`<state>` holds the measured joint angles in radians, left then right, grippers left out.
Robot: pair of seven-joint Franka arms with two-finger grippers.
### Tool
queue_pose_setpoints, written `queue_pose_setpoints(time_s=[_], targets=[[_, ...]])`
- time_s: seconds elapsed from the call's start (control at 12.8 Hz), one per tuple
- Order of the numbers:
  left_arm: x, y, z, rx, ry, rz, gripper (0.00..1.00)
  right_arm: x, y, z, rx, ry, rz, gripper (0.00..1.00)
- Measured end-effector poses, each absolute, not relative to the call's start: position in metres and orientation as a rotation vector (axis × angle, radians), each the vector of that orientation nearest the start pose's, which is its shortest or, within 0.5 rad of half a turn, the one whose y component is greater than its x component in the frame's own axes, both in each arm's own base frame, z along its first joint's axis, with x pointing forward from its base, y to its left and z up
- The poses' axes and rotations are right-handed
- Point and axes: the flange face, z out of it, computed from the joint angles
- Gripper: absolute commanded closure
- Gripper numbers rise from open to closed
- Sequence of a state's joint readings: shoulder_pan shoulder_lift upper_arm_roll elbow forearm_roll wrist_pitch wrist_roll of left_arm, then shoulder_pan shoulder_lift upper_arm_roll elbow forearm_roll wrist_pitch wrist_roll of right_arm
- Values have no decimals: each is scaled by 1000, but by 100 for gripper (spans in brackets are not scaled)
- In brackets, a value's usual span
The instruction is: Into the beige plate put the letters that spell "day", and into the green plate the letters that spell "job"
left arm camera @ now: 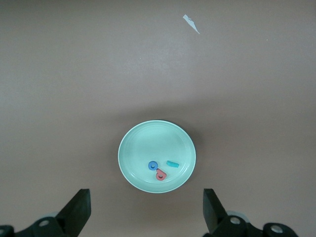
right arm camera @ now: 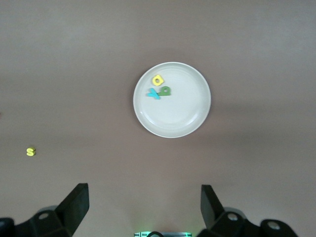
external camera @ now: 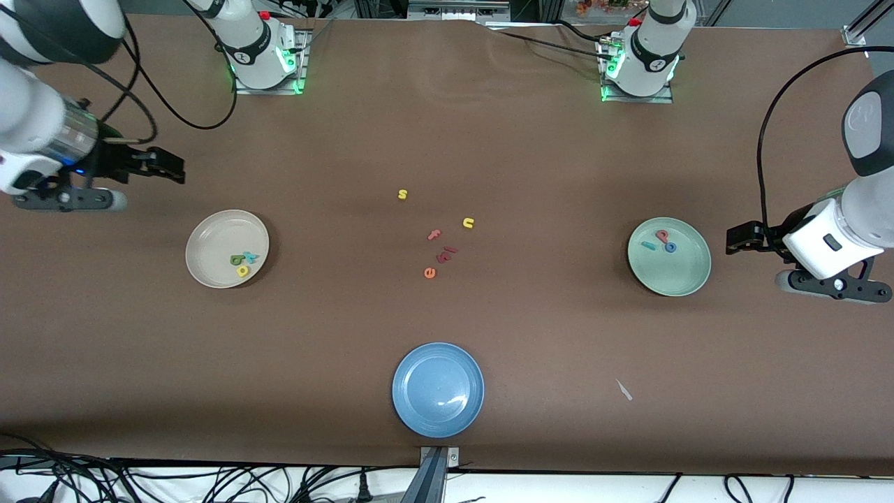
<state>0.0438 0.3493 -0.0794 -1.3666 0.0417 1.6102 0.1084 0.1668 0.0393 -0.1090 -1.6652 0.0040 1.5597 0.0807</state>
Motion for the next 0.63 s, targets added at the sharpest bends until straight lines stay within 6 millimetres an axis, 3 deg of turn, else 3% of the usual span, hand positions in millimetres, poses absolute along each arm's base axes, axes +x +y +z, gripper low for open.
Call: queue_pose_setpoints(time_s=[0.31, 0.63], targets=[[654, -5, 513, -3120, 211, 164, 0, 547, -4, 576, -3129, 135, 202, 0], [654, -4, 513, -3120, 208, 165, 0, 547, -5, 578, -3126, 131, 193, 0]])
